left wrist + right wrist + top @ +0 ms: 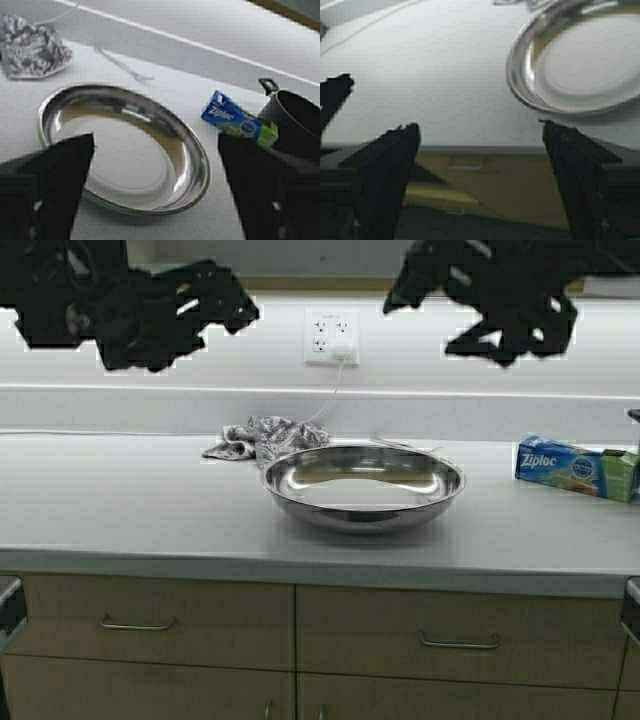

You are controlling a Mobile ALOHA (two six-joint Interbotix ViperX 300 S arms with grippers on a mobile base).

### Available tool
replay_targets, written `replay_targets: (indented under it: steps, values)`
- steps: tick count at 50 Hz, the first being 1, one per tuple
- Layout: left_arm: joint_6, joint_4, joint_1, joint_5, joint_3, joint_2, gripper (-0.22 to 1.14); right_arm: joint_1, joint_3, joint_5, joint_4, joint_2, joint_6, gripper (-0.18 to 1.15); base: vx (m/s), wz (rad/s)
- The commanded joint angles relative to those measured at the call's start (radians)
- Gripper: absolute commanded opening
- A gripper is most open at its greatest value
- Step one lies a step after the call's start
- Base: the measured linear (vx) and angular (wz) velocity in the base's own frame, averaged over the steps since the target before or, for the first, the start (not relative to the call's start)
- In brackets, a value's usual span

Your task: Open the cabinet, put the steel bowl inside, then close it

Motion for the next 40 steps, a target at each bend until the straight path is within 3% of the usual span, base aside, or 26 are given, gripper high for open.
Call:
replay_targets:
  steps: [1,12,21,31,40]
  values:
    - [-0.06,0.011,-0.002,-0.172,0.011,0.161,1.03,0.011,0.018,-0.183,-0.069,0.178,0.123,1.02,0.02,0.02]
    - [-0.224,0.043,0.041,-0.388,-0.026,0.445,1.03,-0.023,0.021,-0.437,-0.11,0.439,0.365,1.02,0.04,0.03]
    - [-0.373,0.127,0.063,-0.482,-0.08,0.588,1.03,-0.048,0.051,-0.627,-0.115,0.58,0.453,1.02,0.09,0.07]
    - [-0.39,0.126,0.063,-0.491,-0.107,0.643,1.03,-0.051,0.051,-0.746,-0.086,0.761,0.538,1.02,0.12,0.05]
    - [-0.391,0.121,0.086,-0.499,-0.118,0.676,1.03,-0.109,0.031,-0.876,-0.115,0.96,0.709,1.02,0.16,0.0]
